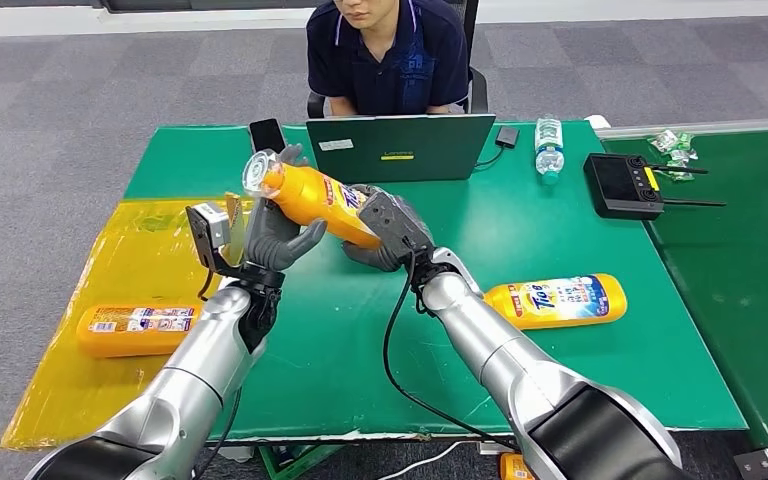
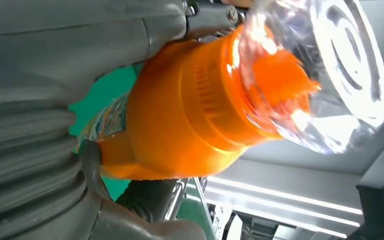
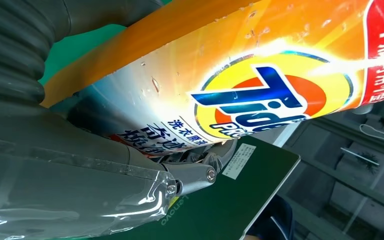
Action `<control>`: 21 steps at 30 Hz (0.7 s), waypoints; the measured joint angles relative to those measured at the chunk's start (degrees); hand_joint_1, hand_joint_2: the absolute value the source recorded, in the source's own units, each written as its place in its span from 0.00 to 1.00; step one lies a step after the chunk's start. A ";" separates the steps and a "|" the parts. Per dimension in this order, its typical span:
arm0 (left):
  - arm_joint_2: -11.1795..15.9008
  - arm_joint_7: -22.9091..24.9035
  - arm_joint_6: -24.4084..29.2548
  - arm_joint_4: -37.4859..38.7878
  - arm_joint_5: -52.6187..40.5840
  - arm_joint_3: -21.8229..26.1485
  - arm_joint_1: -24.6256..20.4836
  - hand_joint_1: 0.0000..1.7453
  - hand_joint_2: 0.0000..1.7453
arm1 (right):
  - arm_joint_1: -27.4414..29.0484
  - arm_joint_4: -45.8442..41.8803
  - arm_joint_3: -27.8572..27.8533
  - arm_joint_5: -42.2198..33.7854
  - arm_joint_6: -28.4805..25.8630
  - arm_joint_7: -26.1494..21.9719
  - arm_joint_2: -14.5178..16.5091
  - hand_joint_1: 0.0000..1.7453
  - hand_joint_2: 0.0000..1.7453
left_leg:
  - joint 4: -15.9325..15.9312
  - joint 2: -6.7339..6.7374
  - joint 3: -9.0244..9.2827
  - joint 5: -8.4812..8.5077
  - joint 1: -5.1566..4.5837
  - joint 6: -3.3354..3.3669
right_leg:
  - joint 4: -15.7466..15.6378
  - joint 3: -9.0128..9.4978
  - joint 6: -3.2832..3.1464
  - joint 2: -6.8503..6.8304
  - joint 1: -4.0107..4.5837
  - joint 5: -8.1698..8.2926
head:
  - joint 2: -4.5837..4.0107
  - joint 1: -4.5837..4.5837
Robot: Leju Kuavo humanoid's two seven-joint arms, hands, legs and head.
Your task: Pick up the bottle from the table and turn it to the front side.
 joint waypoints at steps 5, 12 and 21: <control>-0.46 0.00 -0.39 1.12 -0.32 0.00 -0.03 0.00 1.00 | -0.05 0.02 0.01 0.51 -0.09 0.28 0.10 1.00 1.00 | 0.00 0.00 0.00 0.00 0.00 0.00 | 0.00 0.00 0.00 0.00 0.00 0.00 | 0.00 0.00; -0.86 0.00 -0.42 1.77 0.12 0.00 -0.17 0.00 1.00 | -0.53 0.21 -0.02 0.23 0.92 0.75 0.93 1.00 1.00 | 0.00 0.00 0.00 0.00 0.00 0.00 | 0.00 0.00 0.00 0.00 0.00 0.00 | 0.00 0.00; -1.08 0.00 -0.70 1.62 1.40 0.05 -0.16 0.00 1.00 | -0.76 0.58 -0.12 -0.76 1.87 0.65 2.26 1.00 1.00 | 0.00 0.00 -0.01 0.00 0.00 0.00 | 0.00 0.00 0.00 0.00 0.00 0.00 | 0.00 0.00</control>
